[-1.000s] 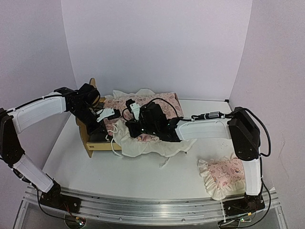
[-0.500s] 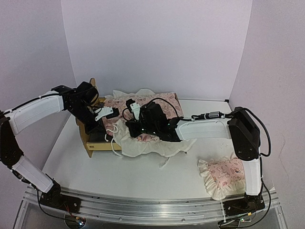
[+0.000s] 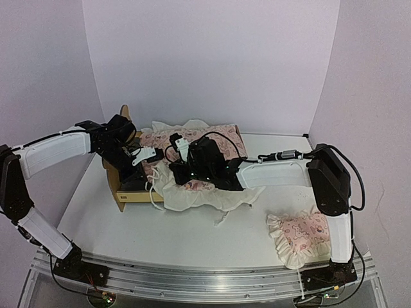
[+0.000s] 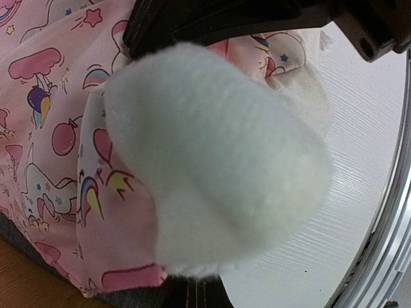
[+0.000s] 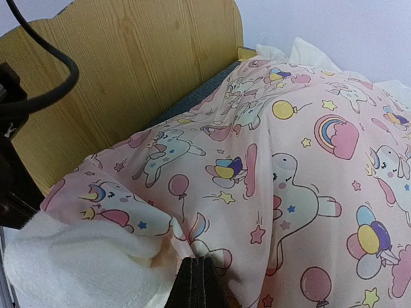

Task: Set up the pet bed

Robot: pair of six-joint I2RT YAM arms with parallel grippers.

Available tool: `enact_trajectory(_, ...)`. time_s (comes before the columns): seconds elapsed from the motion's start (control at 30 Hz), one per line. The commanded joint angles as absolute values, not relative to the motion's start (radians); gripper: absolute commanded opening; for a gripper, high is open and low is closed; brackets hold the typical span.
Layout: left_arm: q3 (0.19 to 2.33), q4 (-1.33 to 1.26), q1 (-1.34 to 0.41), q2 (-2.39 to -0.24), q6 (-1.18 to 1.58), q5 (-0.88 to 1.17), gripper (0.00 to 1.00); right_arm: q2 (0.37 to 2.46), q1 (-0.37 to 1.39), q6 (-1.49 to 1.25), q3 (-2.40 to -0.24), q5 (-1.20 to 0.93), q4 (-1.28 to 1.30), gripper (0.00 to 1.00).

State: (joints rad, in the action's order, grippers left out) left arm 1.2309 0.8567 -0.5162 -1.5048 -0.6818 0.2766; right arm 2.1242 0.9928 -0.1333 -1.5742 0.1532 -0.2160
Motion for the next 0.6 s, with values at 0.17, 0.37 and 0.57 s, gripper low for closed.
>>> enact_trajectory(0.17,1.145,0.705,-0.517,-1.531,-0.713,0.233,0.0,2.081,0.988,-0.141,-1.586,0.145,-0.238,0.0)
enact_trajectory(0.37,1.108,0.691,-0.517,-1.548,-0.712,0.237,0.0,2.08,0.988,-0.146,-1.583,0.14,-0.238,0.0)
enact_trajectory(0.57,1.102,0.738,-0.517,-1.556,-0.716,0.249,0.15,2.083,0.988,-0.153,-1.583,0.128,-0.237,0.0)
